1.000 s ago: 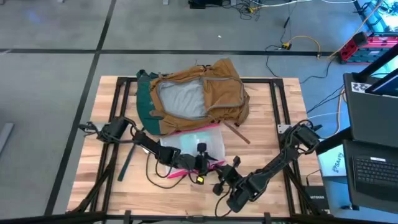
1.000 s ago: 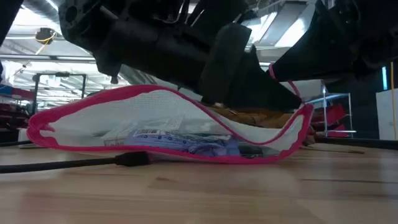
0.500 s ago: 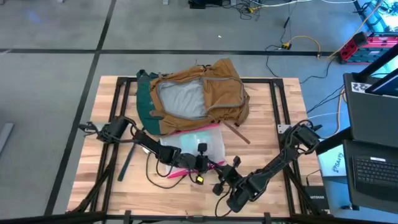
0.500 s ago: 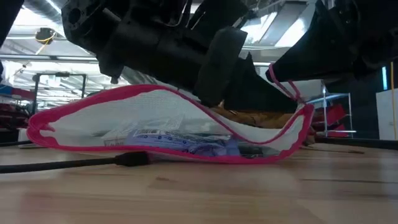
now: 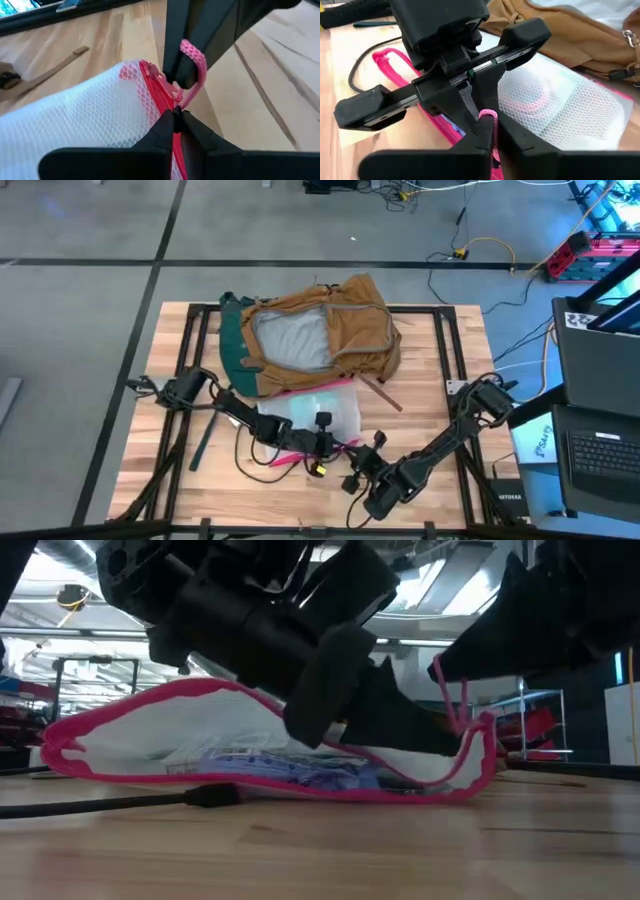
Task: Unpack backpack
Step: Close the pink zipper pouch
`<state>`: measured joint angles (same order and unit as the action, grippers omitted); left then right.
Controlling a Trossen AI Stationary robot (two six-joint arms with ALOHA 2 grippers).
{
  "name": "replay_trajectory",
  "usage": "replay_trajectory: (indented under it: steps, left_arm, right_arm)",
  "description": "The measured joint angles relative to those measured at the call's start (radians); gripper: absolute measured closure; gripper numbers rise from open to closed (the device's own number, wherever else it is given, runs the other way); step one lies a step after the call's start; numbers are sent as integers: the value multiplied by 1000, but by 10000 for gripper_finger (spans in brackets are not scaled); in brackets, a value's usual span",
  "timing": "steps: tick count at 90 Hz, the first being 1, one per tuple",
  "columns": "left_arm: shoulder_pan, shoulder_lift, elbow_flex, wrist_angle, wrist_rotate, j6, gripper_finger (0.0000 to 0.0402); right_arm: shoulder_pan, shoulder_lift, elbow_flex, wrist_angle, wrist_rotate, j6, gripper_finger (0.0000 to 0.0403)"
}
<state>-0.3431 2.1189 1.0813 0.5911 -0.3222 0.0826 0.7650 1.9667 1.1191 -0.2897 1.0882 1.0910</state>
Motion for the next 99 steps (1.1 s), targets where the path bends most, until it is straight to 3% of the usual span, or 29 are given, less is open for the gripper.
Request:
replay_trajectory:
  steps: [19, 60, 99]
  left_arm:
    - [-6, 0, 0, -15, -2, 4, 401]
    - [-7, -2, 0, -95, -2, -24, 401]
    - [-79, -87, -1, -280, -18, -39, 401]
  right_arm:
    - [1, 0, 0, 5, -150, -96, 381]
    - [1, 0, 2, 0, -301, -261, 198]
    - [1, 0, 2, -128, -341, -345, 182]
